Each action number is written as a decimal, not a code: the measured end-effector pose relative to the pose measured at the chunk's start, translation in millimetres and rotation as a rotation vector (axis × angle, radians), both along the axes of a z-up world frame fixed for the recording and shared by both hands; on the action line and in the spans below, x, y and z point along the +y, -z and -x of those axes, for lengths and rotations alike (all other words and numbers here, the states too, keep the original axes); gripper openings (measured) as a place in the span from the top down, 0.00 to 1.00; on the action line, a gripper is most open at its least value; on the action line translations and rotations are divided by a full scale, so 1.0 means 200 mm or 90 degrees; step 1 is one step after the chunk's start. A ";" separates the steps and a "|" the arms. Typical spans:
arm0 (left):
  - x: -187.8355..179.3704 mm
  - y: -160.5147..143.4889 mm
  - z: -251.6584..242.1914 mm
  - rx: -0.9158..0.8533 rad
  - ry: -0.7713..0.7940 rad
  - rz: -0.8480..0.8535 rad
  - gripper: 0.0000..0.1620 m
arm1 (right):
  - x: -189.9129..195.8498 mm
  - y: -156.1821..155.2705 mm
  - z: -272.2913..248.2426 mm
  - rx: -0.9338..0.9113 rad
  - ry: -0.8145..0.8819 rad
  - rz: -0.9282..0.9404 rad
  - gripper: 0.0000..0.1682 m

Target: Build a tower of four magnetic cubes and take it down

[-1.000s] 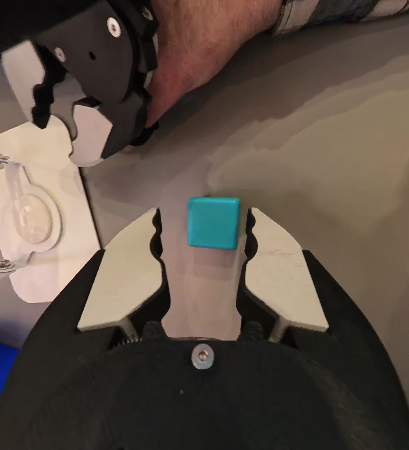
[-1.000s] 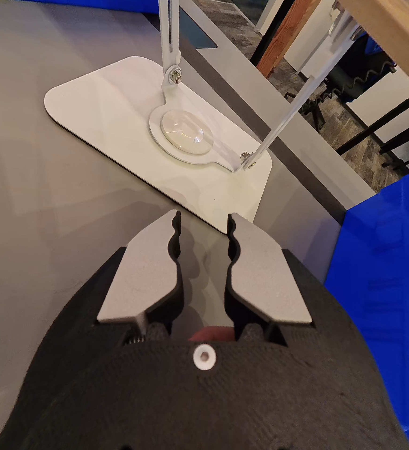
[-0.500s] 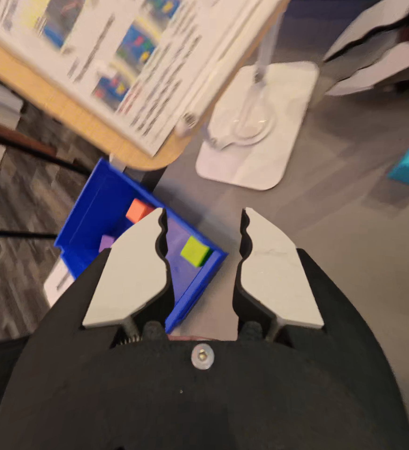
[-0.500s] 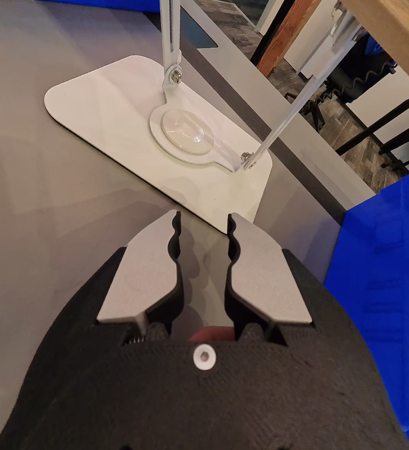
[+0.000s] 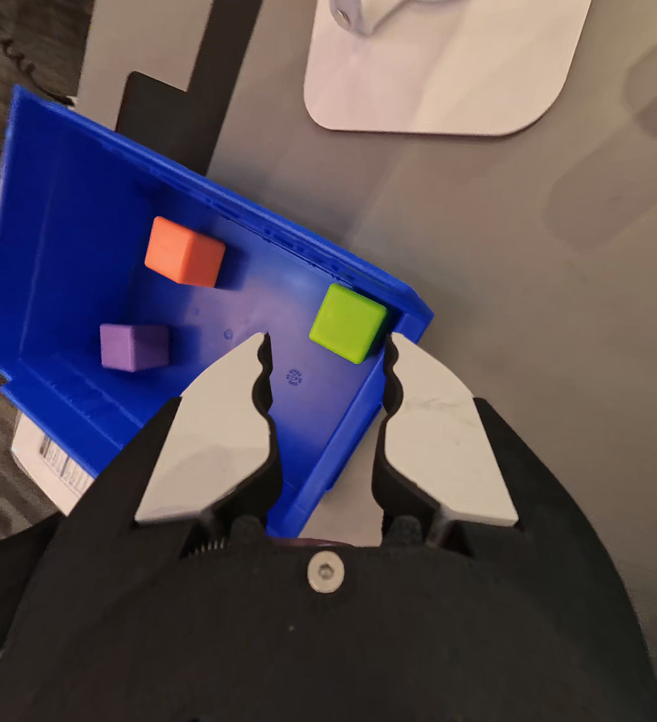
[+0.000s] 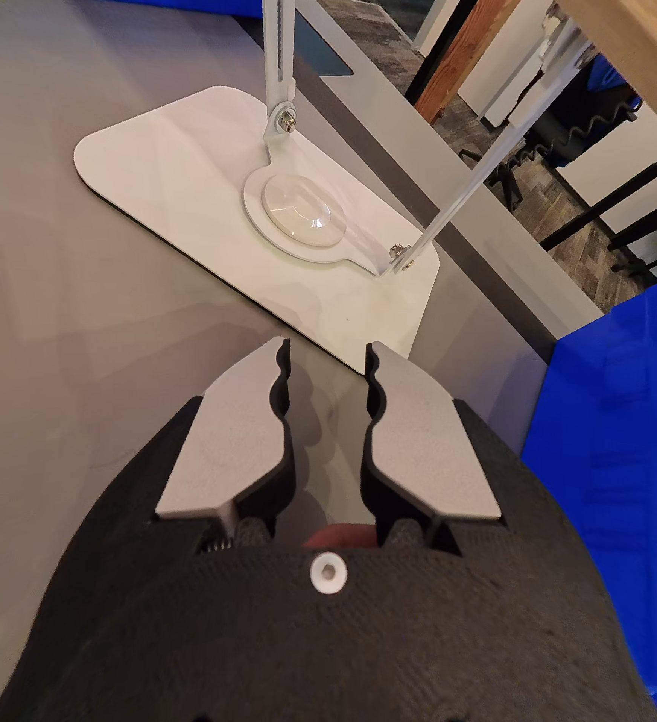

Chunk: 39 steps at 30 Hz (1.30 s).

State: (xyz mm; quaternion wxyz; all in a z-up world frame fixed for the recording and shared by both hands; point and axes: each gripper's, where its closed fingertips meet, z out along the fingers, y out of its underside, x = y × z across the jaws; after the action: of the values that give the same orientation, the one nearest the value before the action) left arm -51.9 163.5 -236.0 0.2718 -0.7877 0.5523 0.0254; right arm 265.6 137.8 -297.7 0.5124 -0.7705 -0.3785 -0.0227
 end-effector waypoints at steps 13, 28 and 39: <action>0.04 0.17 0.01 0.050 0.092 0.057 0.68 | 0.00 0.01 0.01 -0.008 -0.004 -0.001 0.78; 0.05 0.24 0.01 0.045 0.137 0.112 0.71 | -0.01 0.01 0.01 -0.018 -0.007 -0.001 0.78; 0.06 0.26 0.00 0.039 0.140 0.125 0.72 | -0.01 0.02 0.01 -0.023 -0.009 -0.001 0.78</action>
State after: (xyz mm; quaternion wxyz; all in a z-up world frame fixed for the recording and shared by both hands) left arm -51.8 176.3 -289.0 0.1779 -0.7439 0.6432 -0.0349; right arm 263.7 135.5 -300.9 0.5064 -0.7667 -0.3932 -0.0332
